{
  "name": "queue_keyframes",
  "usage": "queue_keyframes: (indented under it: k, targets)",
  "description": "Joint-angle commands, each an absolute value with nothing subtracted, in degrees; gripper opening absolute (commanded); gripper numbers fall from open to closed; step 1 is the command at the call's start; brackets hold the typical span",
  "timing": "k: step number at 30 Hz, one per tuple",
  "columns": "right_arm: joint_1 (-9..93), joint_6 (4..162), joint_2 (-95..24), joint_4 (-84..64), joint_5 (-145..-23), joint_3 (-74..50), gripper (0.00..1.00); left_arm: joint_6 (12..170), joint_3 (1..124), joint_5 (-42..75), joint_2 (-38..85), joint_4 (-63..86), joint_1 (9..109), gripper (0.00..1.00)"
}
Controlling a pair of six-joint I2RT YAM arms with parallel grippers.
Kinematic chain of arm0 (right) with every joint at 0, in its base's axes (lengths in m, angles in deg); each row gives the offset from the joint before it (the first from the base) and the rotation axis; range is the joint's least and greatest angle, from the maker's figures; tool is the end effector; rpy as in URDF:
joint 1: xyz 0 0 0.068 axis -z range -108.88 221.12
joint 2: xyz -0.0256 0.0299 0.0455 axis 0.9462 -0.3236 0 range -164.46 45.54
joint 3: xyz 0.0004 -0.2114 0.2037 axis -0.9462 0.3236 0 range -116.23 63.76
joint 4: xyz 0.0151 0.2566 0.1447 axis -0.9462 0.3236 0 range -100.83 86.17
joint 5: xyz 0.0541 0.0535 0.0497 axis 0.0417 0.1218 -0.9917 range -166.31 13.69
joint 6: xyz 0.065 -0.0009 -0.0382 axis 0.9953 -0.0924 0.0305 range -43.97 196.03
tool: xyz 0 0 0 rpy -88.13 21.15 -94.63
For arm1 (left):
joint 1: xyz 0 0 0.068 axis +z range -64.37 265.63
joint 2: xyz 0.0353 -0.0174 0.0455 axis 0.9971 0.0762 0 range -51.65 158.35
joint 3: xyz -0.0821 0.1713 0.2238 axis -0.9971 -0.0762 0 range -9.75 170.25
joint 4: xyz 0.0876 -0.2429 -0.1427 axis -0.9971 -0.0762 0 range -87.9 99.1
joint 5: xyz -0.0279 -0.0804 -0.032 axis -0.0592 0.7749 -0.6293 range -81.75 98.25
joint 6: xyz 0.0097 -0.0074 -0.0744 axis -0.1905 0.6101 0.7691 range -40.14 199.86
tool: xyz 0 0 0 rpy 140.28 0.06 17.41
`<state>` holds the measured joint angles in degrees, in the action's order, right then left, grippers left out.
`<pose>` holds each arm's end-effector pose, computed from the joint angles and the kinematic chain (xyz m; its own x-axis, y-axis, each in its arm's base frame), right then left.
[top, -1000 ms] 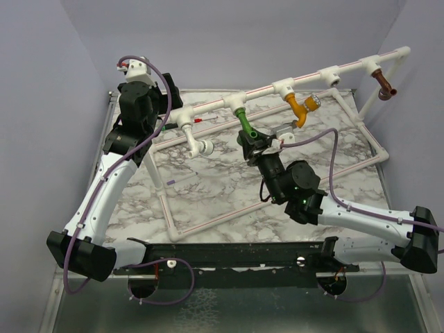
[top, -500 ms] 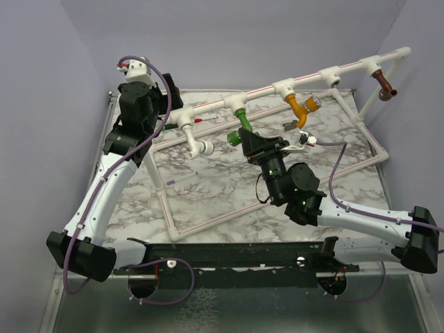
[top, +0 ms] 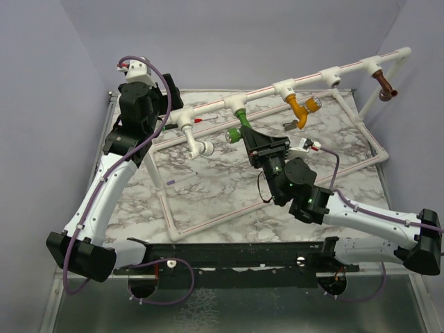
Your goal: Install the water faucets
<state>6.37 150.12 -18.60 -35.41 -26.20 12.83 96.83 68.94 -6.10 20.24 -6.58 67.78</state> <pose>0.1699 0.2459 0.3873 -0.2261 0.9663 -0.1232 -0.1520 0.0899 0.9843 0.3254 -0.0883 0.4566 -0.1591 -0.2458 -0.9562 0.0184 0.9676 -0.2518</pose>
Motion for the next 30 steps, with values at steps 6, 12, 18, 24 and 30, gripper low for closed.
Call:
queue_keyframes:
  k: [6, 12, 18, 24, 30]
  targets:
    - [5.6, 159.8, -16.5, -28.4, -28.6, 10.0, 0.28, 96.2, 65.4, -1.5, 23.1, -17.8, 66.5, 0.99]
    - [5.6, 158.9, -16.1, -25.7, -28.3, 10.1, 0.56, 96.2, 65.4, -1.5, 23.1, -17.8, 66.5, 0.99]
    - [5.6, 156.5, -14.9, -22.9, -28.3, 10.1, 0.66, 96.2, 65.4, -1.6, 23.2, -17.8, 66.5, 0.99]
    - [5.6, 148.5, -11.9, -20.7, -30.4, 10.2, 0.72, 96.2, 65.4, -1.7, 23.3, -17.8, 66.4, 0.99]
    - [5.6, 134.2, -10.8, -10.4, -29.8, 5.1, 0.76, 96.2, 65.4, -1.6, 23.3, -17.8, 66.5, 0.99]
